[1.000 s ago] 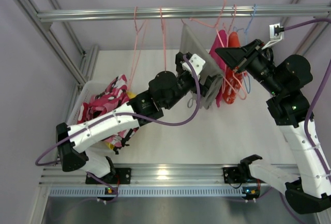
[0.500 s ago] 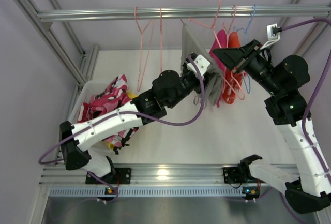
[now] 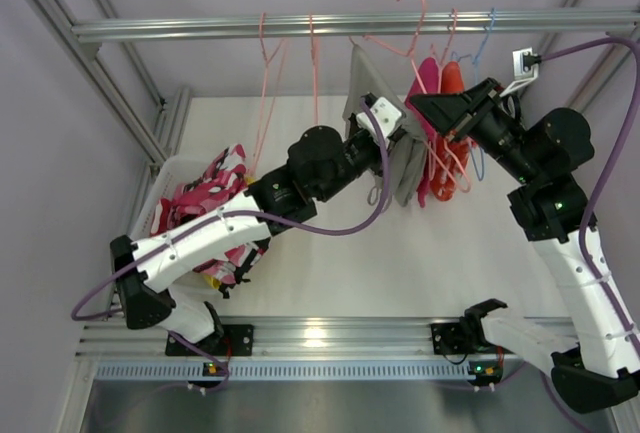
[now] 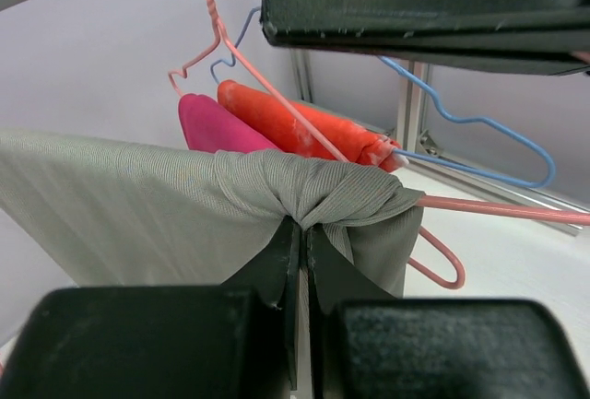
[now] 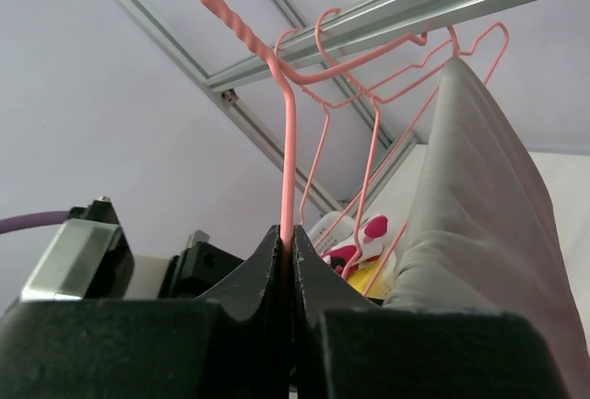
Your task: Remove the trousers from the hanger
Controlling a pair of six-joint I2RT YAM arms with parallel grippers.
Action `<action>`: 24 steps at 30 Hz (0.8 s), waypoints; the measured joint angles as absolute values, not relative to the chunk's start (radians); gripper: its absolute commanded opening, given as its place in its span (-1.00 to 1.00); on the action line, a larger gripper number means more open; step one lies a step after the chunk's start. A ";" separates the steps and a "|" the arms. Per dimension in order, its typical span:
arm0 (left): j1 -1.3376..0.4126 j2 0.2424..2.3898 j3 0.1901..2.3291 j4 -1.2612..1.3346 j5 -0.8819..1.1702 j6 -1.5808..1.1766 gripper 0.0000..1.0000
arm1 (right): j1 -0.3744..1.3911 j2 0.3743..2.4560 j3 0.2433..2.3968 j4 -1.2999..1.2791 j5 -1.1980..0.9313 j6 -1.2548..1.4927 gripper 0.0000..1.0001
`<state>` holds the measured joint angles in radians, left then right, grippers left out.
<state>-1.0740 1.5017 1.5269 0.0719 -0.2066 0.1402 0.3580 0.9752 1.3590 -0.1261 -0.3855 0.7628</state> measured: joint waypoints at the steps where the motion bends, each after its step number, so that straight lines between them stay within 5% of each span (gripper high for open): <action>1: -1.073 1.494 1.535 0.053 -0.198 0.138 -1.00 | 0.358 0.975 1.355 -0.122 -0.385 0.761 -1.00; 24: -1.074 1.424 1.978 -0.091 -0.149 0.226 -1.00 | 0.358 0.975 1.211 -0.075 -0.363 0.699 -1.00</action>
<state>-1.0737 1.4242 1.9781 -0.0910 -0.1493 0.2264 0.3584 0.9749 1.2114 -0.0746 -0.3626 0.6987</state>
